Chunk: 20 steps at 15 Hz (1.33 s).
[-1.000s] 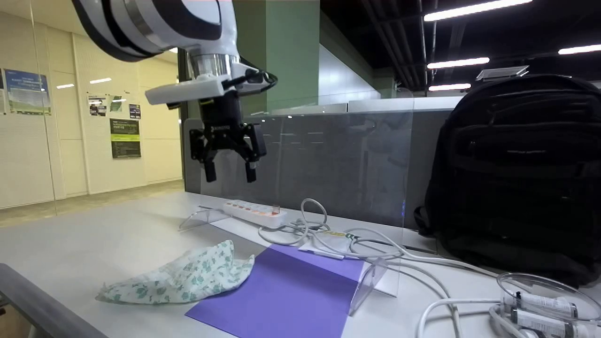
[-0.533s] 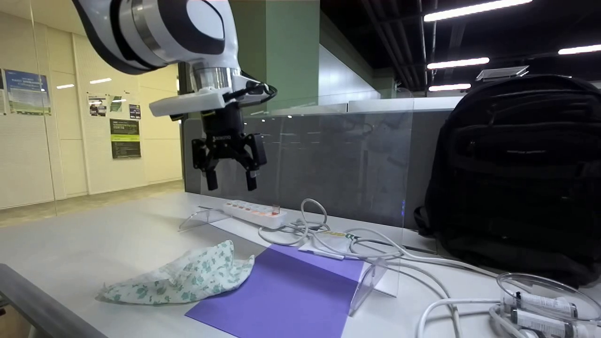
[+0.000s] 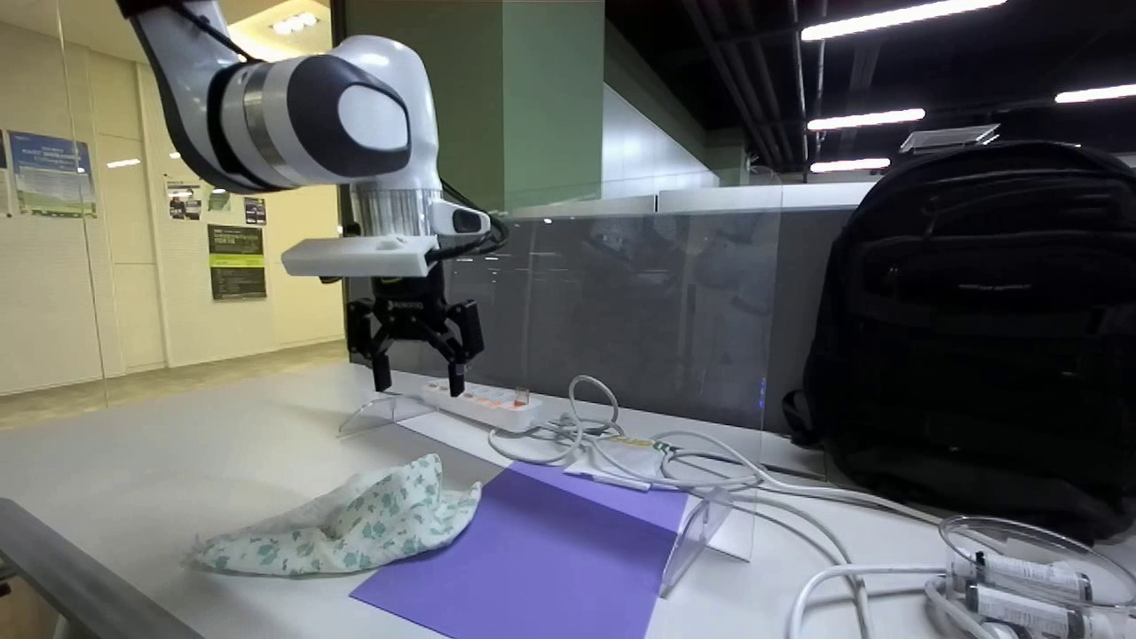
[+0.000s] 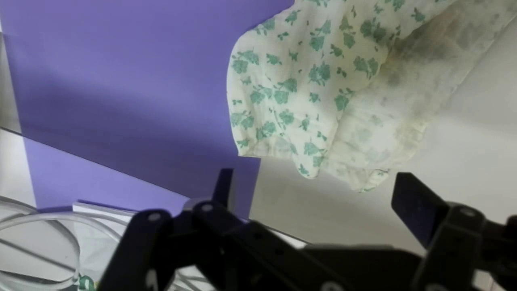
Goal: Take the white cloth and place it on the clear screen
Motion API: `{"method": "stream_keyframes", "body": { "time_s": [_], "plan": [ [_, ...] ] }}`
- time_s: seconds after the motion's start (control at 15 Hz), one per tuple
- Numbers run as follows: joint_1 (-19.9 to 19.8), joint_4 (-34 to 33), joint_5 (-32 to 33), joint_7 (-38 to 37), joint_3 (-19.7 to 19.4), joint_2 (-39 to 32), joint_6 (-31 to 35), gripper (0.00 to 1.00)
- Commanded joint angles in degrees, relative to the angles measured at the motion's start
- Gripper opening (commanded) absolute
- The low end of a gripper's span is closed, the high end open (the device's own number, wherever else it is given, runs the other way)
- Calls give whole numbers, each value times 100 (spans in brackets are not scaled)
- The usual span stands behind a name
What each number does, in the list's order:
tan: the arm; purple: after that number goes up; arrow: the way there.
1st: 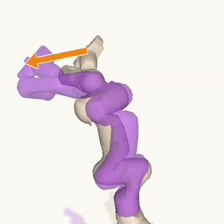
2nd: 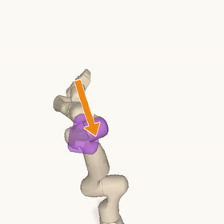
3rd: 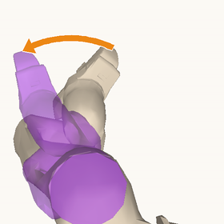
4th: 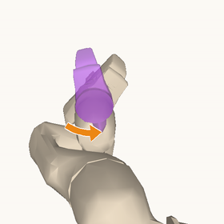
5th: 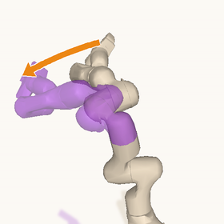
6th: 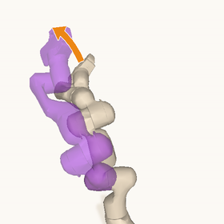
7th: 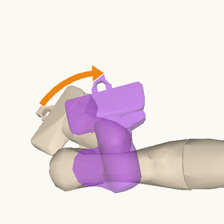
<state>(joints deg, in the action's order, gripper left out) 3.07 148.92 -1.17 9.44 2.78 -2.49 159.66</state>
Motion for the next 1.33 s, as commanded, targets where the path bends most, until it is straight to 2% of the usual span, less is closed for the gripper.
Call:
{"method": "stream_keyframes", "body": {
  "time_s": [0.0,0.4,0.73,0.8,0.93,1.27],
  "plan": [
    [3,-267,215,-121,22,-602,522,100],
    [-7,-597,220,-162,81,-1419,934,100],
    [-46,-852,193,-94,212,-1866,826,98],
    [-51,-891,192,-94,229,-1926,811,75],
    [-64,-943,188,-88,267,-2020,830,71],
    [-159,-1012,149,-6,428,-2101,868,34]
  ]
}}
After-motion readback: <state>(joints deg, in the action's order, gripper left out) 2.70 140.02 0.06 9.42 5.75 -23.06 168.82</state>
